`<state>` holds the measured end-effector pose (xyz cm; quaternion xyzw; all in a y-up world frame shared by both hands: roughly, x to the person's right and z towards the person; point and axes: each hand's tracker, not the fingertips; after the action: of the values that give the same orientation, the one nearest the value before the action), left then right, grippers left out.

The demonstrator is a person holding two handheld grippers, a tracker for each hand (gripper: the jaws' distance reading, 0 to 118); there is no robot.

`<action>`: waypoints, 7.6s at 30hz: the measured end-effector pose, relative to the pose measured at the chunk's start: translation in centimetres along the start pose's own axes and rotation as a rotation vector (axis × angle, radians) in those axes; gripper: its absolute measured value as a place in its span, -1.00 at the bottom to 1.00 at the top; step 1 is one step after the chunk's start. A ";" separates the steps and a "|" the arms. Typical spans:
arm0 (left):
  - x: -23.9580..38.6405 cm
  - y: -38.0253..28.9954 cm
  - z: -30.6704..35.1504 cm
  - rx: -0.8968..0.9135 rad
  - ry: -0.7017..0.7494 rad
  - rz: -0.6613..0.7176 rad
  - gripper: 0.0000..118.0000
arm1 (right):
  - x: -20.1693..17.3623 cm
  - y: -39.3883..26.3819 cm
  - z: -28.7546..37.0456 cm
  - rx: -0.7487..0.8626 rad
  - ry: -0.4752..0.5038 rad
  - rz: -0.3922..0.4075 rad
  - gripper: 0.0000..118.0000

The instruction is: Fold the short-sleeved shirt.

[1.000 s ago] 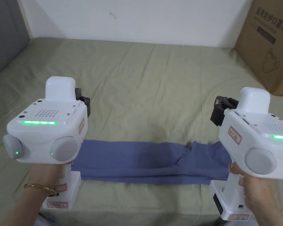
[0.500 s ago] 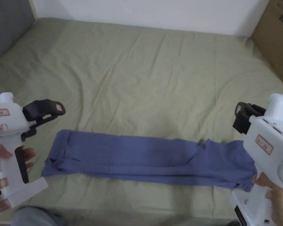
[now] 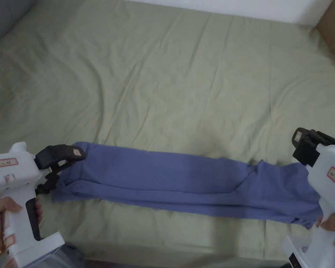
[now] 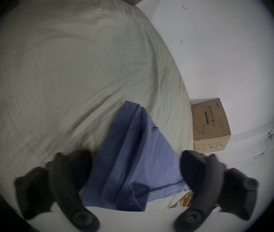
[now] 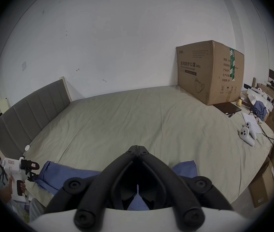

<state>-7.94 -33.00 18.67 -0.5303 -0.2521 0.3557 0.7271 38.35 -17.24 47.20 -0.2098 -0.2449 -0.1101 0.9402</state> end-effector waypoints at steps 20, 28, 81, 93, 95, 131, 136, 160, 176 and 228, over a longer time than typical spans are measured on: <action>19.0 -7.2 2.0 0.122 0.301 -0.627 -0.91 | 1.7 -0.3 2.4 0.035 0.025 -0.019 -1.00; 24.7 -13.1 -6.7 -0.060 0.205 -0.726 -0.91 | 3.8 -1.5 4.6 0.046 0.010 -0.049 -1.00; 25.7 -17.1 -12.0 -0.231 -0.133 -0.629 0.83 | 6.4 -3.4 7.0 0.032 -0.021 -0.095 -1.00; 13.7 -6.6 -8.6 -0.294 -0.054 -0.353 0.85 | 3.7 -2.4 6.8 0.071 0.011 -0.062 -1.00; 11.8 -6.6 -9.1 -0.320 -0.032 -0.276 0.85 | 3.3 -2.4 6.6 0.063 0.013 -0.054 -1.00; 14.6 -2.9 3.8 0.105 0.651 -0.511 -0.90 | 2.0 -3.4 6.1 -0.026 0.064 0.017 -1.00; 18.1 -4.9 3.1 0.122 0.651 -0.594 -0.90 | 1.4 -4.0 6.2 -0.037 0.080 0.009 -1.00; 26.2 -16.0 -15.1 -0.288 0.156 -0.655 0.29 | 6.4 -4.3 7.5 -0.025 -0.039 -0.025 -1.00; 21.6 -22.0 -16.5 -0.190 0.349 -0.855 -0.94 | 4.7 -4.0 7.2 -0.019 -0.005 0.008 -1.00; 13.0 -1.8 -2.6 -0.187 -0.135 -0.387 0.95 | -13.1 -12.9 -12.0 -0.407 0.148 0.122 -1.00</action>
<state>2.52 -24.68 19.40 -0.5121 -0.4292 0.2194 0.7109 28.11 -32.66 35.45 -0.4012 -0.1347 -0.1151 0.8987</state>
